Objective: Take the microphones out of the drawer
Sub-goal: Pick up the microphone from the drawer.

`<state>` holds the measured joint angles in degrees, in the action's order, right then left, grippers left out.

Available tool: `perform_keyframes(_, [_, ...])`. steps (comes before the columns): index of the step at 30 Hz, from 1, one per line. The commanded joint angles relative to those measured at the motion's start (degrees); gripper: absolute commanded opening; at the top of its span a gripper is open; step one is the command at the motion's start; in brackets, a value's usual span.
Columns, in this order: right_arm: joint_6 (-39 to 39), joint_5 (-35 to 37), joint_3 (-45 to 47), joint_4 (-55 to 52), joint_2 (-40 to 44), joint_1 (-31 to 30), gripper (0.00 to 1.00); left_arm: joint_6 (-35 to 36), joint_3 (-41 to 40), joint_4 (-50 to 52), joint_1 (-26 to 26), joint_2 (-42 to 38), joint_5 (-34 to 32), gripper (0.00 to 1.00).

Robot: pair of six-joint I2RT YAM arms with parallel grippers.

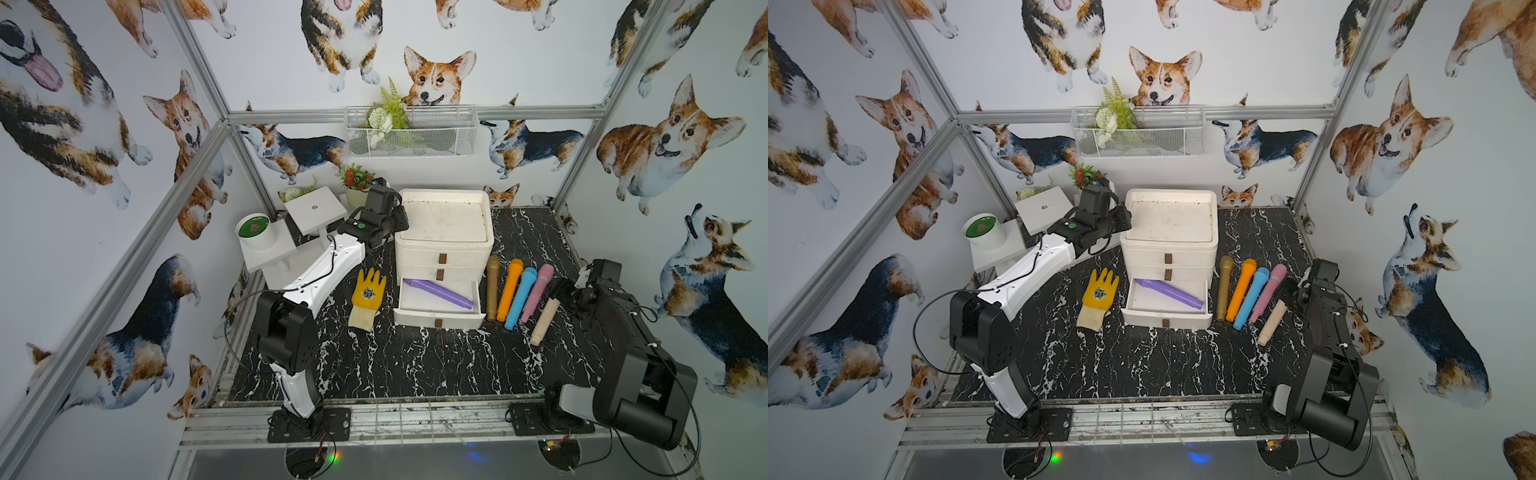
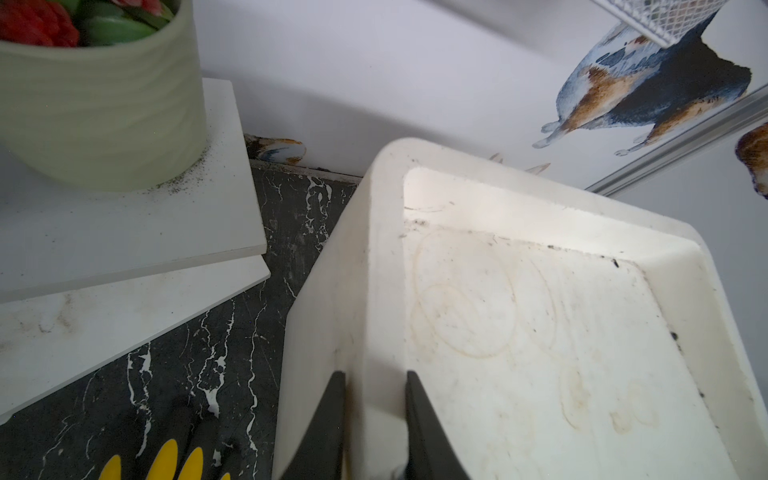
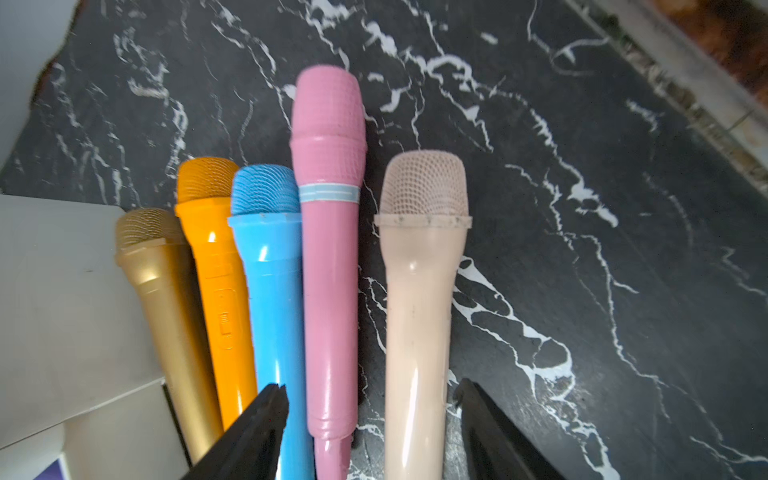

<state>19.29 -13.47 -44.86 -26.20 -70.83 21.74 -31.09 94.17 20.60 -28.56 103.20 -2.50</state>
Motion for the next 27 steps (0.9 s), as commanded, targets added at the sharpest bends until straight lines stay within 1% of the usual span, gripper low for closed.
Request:
perform_keyframes(1, [-0.5, -1.1, -1.7, -2.3, 3.9, -0.1, 0.70, -3.0, -0.7, 15.0, 0.1, 1.7, 3.1, 0.16])
perform_keyframes(3, [-0.9, -2.2, -2.6, -3.0, 6.1, -0.4, 0.70, -2.9, -0.8, 15.0, 0.1, 1.7, 3.0, 0.16])
perform_keyframes(5, [-1.7, -1.7, -3.4, -3.8, 9.0, -1.6, 0.70, -2.9, -0.7, 15.1, 0.1, 1.8, 3.0, 0.16])
perform_keyframes(10, [-3.1, 2.1, -6.0, -6.6, 13.7, -8.4, 0.70, -3.0, -0.1, 15.4, 0.1, 2.0, 2.9, 0.16])
perform_keyframes(16, [-1.5, -0.5, -7.5, -7.5, 17.6, -13.7, 0.70, -3.1, 0.0, 15.5, 0.1, 2.0, 2.6, 0.16])
perform_keyframes(19, [-1.7, -0.2, -8.7, -8.3, 19.6, -19.2, 0.70, -3.3, 0.0, 15.4, 0.1, 2.1, 2.6, 0.16])
perform_keyframes(23, [-2.0, 0.3, -10.6, -9.6, 21.6, -28.0, 0.68, -3.5, 0.0, 15.3, 0.1, 2.0, 2.8, 0.16])
perform_keyframes(27, [-2.6, 0.7, -12.1, -10.1, 21.8, -35.4, 0.67, -3.4, 0.0, 15.3, 0.1, 1.9, 2.6, 0.16])
